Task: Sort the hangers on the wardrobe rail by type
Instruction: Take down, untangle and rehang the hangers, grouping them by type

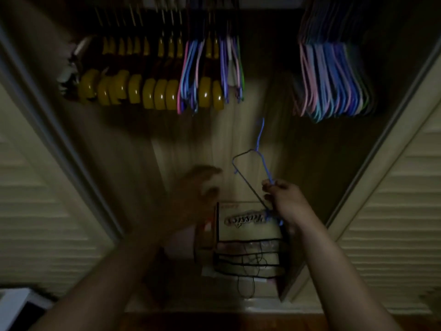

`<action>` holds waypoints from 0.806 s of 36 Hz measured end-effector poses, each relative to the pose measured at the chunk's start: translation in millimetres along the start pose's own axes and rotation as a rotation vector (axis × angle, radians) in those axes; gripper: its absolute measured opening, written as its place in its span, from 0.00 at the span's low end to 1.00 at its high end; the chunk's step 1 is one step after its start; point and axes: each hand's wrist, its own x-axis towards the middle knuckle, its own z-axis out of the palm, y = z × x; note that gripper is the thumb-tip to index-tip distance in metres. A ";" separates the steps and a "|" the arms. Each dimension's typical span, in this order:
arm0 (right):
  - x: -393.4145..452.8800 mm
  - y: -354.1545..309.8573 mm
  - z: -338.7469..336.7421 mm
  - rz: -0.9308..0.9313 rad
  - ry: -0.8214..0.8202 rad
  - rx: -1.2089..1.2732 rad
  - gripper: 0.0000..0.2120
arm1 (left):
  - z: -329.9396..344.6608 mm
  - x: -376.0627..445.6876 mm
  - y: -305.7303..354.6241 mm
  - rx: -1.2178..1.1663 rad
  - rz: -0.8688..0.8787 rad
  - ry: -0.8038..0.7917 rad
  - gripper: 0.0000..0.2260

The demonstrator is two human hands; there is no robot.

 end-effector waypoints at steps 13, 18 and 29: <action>6.5 -146.1 -33.1 -0.512 0.298 -0.508 0.10 | -192.3 171.2 133.6 0.890 0.348 0.617 0.36; 20.5 -157.7 -27.2 -0.594 0.414 -0.639 0.08 | -208.1 198.0 115.9 1.082 0.236 0.549 0.48; 86.8 -226.1 -24.0 -0.627 0.489 -0.735 0.11 | -195.4 201.8 114.5 1.037 0.212 0.615 0.50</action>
